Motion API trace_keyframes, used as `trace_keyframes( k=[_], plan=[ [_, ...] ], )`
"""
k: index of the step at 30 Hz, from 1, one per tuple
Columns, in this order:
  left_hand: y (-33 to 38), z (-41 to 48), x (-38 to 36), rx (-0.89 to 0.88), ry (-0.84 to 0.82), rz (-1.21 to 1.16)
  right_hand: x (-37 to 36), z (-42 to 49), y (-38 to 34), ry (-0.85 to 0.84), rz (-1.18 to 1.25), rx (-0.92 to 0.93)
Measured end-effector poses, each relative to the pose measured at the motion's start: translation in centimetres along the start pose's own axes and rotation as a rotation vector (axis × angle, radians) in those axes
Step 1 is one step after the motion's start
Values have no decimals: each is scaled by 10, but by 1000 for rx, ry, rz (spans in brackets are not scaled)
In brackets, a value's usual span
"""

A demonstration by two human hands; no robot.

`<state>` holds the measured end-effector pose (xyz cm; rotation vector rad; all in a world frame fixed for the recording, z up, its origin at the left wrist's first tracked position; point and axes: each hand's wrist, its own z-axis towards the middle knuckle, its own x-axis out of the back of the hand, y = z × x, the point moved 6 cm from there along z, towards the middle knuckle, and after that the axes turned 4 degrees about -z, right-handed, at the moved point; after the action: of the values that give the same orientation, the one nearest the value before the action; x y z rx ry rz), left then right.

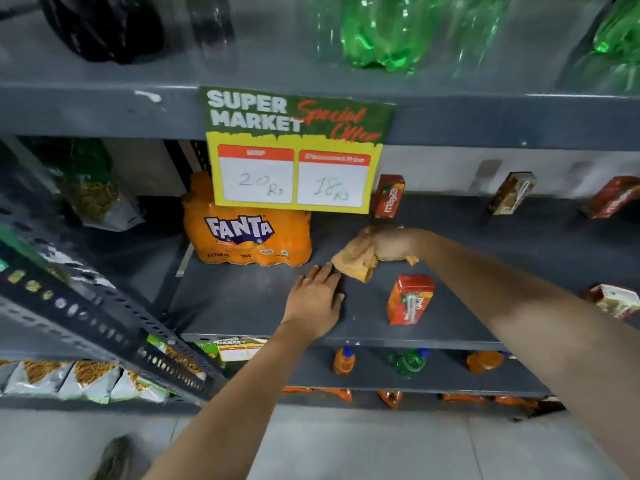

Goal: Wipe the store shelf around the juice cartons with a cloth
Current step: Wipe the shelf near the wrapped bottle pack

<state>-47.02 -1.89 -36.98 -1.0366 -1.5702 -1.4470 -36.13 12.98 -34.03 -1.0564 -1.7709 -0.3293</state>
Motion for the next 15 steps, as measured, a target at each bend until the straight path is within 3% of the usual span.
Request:
trace_keyframes(
  k=[3, 6, 8, 11, 14, 15],
  plan=[
    [13, 3, -8, 10, -28, 55, -9, -27, 24, -82, -9, 26],
    [23, 8, -11, -10, -23, 134, -3, -60, 68, 9, -62, -56],
    [26, 9, -14, -17, -43, 150, -7, -78, 92, 16, 25, -124],
    [25, 9, -15, -6, -72, 141, -10, -108, 98, -102, 192, -156],
    [25, 10, -15, -7, -80, 153, 19, -115, 98, -41, 265, -272],
    [25, 10, -15, -5, -89, 154, 33, -108, 99, 54, 295, -310]
  ],
)
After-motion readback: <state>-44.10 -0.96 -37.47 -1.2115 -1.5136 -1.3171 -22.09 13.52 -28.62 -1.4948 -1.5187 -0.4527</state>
